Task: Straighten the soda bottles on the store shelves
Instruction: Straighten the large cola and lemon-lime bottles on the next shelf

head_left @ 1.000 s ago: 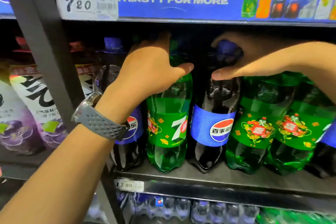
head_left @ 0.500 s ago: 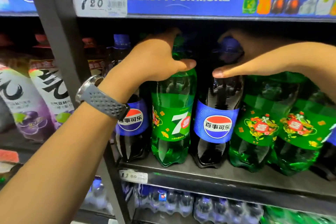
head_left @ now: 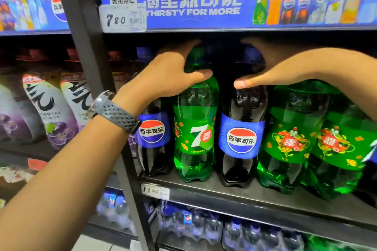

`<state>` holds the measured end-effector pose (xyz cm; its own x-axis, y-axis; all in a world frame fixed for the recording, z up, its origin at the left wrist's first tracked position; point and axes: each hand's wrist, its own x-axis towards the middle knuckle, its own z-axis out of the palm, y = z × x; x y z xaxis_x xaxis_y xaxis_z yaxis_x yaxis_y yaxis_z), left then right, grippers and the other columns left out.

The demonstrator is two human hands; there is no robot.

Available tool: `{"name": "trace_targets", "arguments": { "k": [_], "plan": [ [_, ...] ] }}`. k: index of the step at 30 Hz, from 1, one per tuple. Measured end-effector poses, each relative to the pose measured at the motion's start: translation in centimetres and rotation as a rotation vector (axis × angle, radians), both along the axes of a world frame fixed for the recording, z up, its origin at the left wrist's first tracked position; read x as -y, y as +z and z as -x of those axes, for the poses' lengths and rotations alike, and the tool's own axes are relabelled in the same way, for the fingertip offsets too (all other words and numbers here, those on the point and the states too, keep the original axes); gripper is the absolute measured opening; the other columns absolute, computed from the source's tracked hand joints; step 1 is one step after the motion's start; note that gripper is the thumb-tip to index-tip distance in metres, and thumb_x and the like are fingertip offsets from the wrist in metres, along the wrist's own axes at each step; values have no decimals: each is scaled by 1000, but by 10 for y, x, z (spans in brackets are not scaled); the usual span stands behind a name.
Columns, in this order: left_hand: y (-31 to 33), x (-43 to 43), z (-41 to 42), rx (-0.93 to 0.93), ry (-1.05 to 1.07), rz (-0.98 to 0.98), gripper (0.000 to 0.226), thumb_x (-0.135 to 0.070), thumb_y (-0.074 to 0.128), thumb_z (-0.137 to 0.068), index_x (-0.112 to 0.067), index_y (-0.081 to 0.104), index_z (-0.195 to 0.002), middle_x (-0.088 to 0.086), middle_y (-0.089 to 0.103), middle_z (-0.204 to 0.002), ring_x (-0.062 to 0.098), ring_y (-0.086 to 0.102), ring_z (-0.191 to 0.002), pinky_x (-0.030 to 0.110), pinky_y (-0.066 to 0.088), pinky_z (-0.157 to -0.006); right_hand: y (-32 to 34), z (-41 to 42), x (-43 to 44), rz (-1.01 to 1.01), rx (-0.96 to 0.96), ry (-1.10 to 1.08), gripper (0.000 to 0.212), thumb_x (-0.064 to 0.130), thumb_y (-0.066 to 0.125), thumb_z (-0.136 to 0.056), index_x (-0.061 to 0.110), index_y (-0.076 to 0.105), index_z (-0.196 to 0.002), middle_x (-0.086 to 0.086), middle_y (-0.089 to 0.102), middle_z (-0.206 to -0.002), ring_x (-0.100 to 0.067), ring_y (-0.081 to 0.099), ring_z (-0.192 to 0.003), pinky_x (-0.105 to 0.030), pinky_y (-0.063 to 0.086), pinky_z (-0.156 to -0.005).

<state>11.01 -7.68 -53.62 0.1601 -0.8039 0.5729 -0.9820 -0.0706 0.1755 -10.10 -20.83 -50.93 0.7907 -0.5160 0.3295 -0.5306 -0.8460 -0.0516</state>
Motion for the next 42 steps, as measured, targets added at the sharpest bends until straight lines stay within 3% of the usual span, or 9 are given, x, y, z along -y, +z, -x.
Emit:
{"name": "trace_targets", "arguments": {
  "k": [5, 7, 11, 16, 21, 30, 38, 40, 42],
  "plan": [
    [-73, -34, 1, -74, 198, 555, 54, -25, 53, -94, 1, 39, -139, 20, 45, -138, 36, 36, -131, 33, 23, -111, 2, -17, -17, 42, 51, 57, 91, 81, 38, -73, 39, 7, -148, -7, 31, -153, -30, 37, -133, -40, 31, -109],
    [-116, -44, 8, -237, 277, 568, 62, -14, 56, -93, 1, 27, -146, 18, 28, -152, 30, 23, -142, 34, 16, -118, 5, -36, -28, 60, 38, 111, 87, 78, 35, -79, 33, 10, -149, -15, 45, -142, -34, 45, -126, -45, 36, -106],
    [-192, -52, 27, -558, 359, 498, 73, -1, 53, -90, -2, 12, -151, 12, 14, -159, 19, 13, -147, 28, 12, -119, 10, -73, -42, 25, -20, 229, 88, 72, 43, -82, 24, 14, -150, -7, 37, -149, -26, 38, -134, -38, 31, -109],
    [-226, -47, 27, -677, 433, 443, 87, -16, 67, -86, -8, 12, -152, 6, 16, -159, 16, 15, -146, 27, 15, -118, 2, -95, -37, 67, -20, 216, 52, 50, 41, -96, 24, 39, -141, -6, 45, -141, -24, 44, -124, -26, 32, -95],
    [-228, -38, 20, -703, 422, 470, 102, -18, 78, -76, -11, 11, -152, 3, 18, -159, 14, 16, -146, 38, 21, -118, -2, -92, -36, 111, -70, 259, 84, 68, 57, -77, 23, 33, -143, -5, 46, -140, -24, 48, -121, -26, 35, -88],
    [-229, -25, 9, -728, 482, 553, 100, -26, 81, -72, -10, 19, -149, 9, 31, -153, 21, 26, -142, 39, 26, -116, -5, -91, -35, 169, -70, 251, 90, 72, 60, -72, 23, 32, -142, -7, 47, -134, -27, 50, -112, -29, 36, -81],
    [-226, -28, 9, -716, 477, 461, 97, -20, 73, -82, -7, 7, -152, 10, 15, -159, 22, 12, -147, 37, 14, -120, -4, -88, -36, 144, -84, 245, 102, 73, 59, -72, 26, 14, -151, -8, 42, -145, -24, 45, -123, -27, 32, -88],
    [-219, -35, 20, -644, 472, 465, 92, -20, 67, -87, -8, 4, -153, 11, 9, -160, 21, 7, -148, 36, 12, -120, -4, -73, -33, 158, -112, 224, 102, 75, 50, -76, 29, 1, -152, -11, 49, -138, -18, 48, -109, -24, 30, -86],
    [-210, -42, 45, -450, 422, 529, 81, -24, 58, -91, -10, 7, -153, 9, 9, -160, 19, 6, -148, 33, 9, -120, -2, -46, -26, 180, -74, 182, 92, 75, 41, -81, 32, 0, -152, -5, 33, -151, -20, 40, -126, -22, 26, -96]
  ]
}}
